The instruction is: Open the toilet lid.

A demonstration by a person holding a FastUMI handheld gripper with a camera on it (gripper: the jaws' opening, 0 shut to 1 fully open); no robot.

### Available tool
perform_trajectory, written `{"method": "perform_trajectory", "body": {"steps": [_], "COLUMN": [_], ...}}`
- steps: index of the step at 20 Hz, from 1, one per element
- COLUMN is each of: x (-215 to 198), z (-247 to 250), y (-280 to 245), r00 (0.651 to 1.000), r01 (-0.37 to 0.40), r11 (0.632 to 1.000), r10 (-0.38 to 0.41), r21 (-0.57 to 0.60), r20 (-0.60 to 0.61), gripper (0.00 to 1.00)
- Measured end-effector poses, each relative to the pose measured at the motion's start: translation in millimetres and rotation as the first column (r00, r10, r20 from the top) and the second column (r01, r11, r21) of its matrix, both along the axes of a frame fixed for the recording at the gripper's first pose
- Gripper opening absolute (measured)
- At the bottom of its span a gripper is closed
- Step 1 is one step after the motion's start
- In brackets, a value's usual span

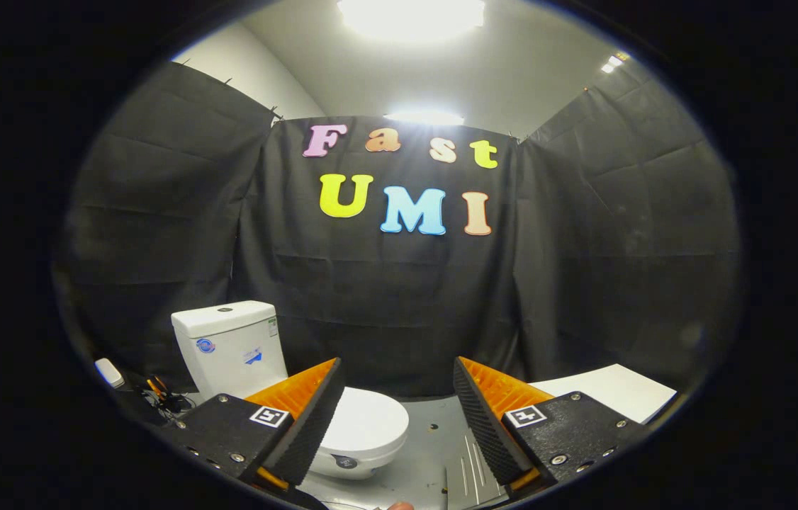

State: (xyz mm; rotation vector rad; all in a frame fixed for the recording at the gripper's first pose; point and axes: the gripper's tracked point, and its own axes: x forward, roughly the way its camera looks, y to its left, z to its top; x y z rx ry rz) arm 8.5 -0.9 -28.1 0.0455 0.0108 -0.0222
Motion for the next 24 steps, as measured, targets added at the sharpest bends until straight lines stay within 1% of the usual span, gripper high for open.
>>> {"method": "perform_trajectory", "body": {"steps": [3,6,13,16,19,22,24], "x": [5.6,12.4,26.9,33.6,40.7,48.7,53.6], "z": [-20.0,-45.5,-108.3,-131.4,-148.2,-160.6,-170.5], "y": [-4.9,-2.5,30.1,46.1,62.2,65.5,74.8], "r00": [0.999,0.995,0.982,0.975,0.971,0.969,0.966], "r01": [0.033,0.043,0.032,0.032,0.019,0.033,0.031], "r11": [0.999,0.999,0.998,0.996,0.993,0.991,0.983], "r10": [-0.032,-0.04,-0.022,-0.012,0.01,0.0,0.016], "r21": [0.009,0.024,0.052,0.087,0.118,0.129,0.18], "r20": [-0.035,-0.086,-0.189,-0.224,-0.24,-0.249,-0.257], "gripper": [0.95,0.95,0.95,0.95,0.95,0.95,0.95]}}
